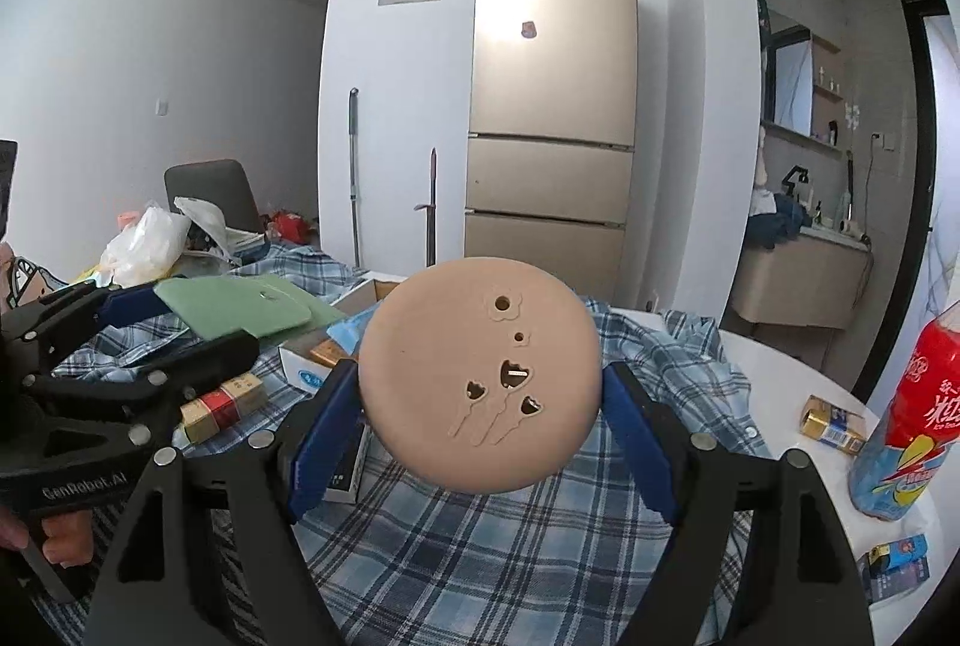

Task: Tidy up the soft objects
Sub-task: 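Carry the pouch and coaster over the white box with both grippers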

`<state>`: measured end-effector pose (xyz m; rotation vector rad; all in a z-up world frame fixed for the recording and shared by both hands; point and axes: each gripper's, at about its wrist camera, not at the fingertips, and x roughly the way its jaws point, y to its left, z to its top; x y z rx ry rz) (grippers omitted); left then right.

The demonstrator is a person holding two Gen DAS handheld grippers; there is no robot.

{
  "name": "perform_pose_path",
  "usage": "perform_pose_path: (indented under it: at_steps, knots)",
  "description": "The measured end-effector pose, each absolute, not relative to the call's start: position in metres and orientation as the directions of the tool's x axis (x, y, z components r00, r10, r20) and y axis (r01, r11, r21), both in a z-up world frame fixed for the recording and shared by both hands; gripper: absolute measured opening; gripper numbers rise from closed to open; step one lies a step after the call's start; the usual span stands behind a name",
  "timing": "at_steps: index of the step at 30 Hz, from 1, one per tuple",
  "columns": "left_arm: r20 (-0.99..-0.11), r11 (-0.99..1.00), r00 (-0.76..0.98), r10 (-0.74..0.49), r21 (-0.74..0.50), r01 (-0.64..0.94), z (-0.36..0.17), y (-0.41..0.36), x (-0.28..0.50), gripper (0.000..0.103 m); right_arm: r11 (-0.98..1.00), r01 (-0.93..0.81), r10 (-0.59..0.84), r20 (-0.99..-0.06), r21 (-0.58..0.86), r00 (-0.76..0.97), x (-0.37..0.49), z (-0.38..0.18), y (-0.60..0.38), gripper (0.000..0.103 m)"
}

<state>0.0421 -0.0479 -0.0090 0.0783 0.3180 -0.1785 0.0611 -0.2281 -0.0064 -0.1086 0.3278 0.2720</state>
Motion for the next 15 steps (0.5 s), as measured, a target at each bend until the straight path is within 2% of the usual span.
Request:
perform_pose_path:
  at_steps: [8,15]
  knots:
    - [-0.197,0.992,0.975,-0.099,0.053,0.112,0.022,-0.035,0.025,0.073,0.973,-0.21,0.174,-0.29,-0.095,0.941,0.055,0.004,-0.228,0.08]
    - [-0.168,0.994,0.982,-0.089,0.045,0.098,0.043,-0.03,0.022,0.073,0.976,-0.187,0.156,-0.236,-0.114,0.959,0.047,0.023,-0.222,0.08]
